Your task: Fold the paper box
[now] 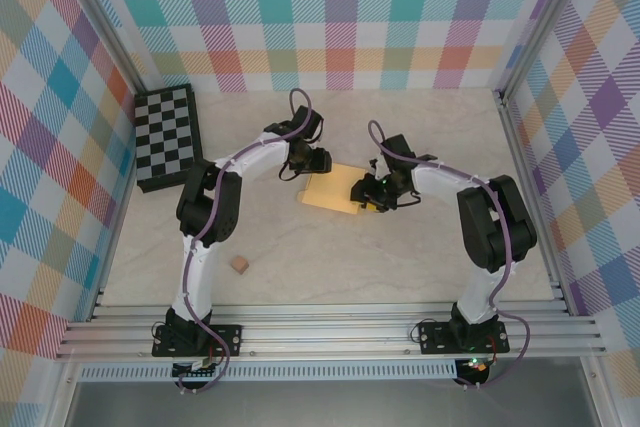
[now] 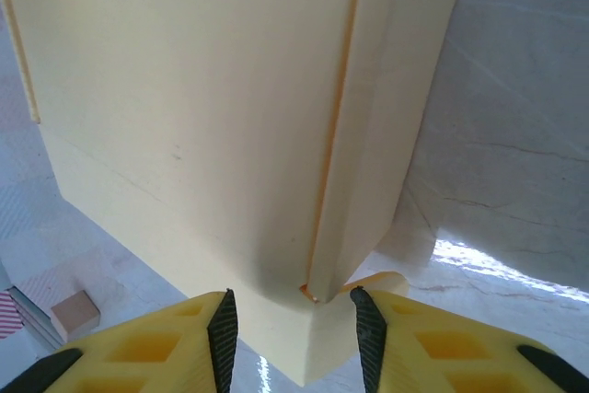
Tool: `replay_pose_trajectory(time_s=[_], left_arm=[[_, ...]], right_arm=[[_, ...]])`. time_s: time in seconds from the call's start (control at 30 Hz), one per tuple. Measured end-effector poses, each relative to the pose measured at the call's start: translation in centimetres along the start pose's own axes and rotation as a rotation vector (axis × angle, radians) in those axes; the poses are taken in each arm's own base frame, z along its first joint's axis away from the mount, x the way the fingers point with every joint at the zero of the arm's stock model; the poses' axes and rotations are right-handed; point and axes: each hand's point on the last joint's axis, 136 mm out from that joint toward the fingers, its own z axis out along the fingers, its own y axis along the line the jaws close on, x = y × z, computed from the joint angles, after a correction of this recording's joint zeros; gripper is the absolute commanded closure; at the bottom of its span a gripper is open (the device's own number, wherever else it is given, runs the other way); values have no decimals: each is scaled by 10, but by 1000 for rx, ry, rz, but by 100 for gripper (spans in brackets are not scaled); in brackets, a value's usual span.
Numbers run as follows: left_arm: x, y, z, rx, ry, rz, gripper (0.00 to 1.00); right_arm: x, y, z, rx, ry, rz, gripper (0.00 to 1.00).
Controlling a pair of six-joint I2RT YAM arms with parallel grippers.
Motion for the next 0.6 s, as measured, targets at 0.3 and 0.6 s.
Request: replay_pose_trajectory(time_s=[0.3, 0.6], left_arm=[[2, 1, 0, 8, -17, -40, 54], [2, 1, 0, 16, -33, -67, 54]], right_arm=[[5, -2, 8, -23, -4, 32, 57], [7, 3, 10, -61, 16, 63, 62]])
